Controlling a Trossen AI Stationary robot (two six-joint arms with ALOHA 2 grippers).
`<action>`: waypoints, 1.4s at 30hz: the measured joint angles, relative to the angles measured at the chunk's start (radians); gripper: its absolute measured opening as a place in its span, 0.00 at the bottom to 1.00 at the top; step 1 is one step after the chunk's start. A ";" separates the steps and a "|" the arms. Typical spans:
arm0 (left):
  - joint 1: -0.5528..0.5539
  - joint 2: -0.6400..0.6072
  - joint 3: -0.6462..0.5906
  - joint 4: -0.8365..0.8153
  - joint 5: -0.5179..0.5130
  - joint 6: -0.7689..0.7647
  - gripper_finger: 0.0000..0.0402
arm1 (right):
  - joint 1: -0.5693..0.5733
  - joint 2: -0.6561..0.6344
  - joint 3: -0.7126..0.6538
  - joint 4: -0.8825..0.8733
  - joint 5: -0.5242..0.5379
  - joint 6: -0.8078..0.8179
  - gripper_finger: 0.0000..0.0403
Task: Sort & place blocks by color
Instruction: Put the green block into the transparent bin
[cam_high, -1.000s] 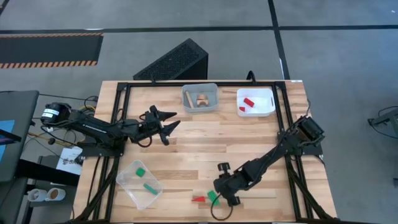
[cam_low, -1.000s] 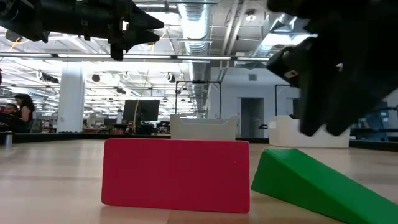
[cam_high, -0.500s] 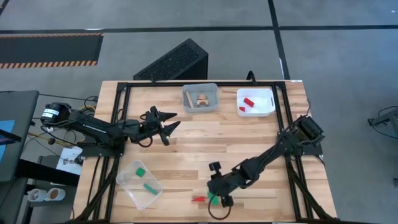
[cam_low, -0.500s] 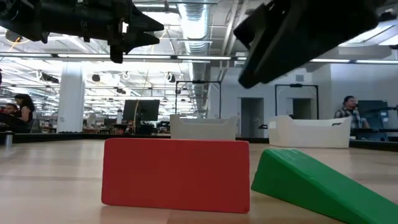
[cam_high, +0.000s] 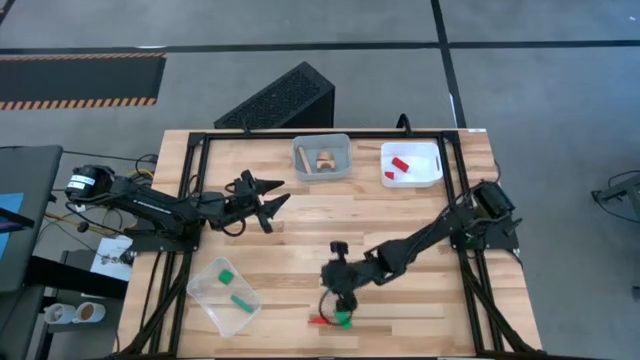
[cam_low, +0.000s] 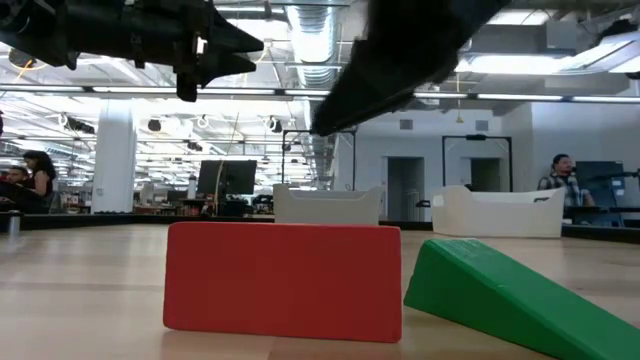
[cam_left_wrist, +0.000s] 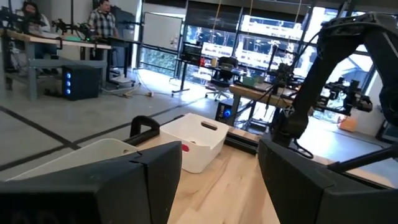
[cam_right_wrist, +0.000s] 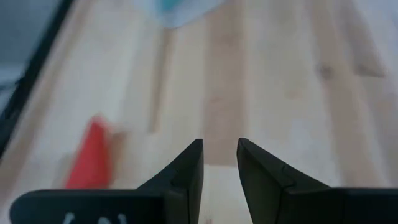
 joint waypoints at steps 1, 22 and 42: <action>0.000 0.000 0.000 0.000 -0.002 0.000 0.50 | -0.010 0.000 0.000 0.003 0.012 0.028 0.30; 0.006 0.000 0.000 -0.044 0.053 0.055 0.50 | -0.134 0.000 0.000 0.201 -0.109 0.050 0.30; -0.112 0.000 0.000 -0.008 0.216 -0.183 0.50 | 0.130 0.000 -0.008 0.018 0.201 0.390 0.30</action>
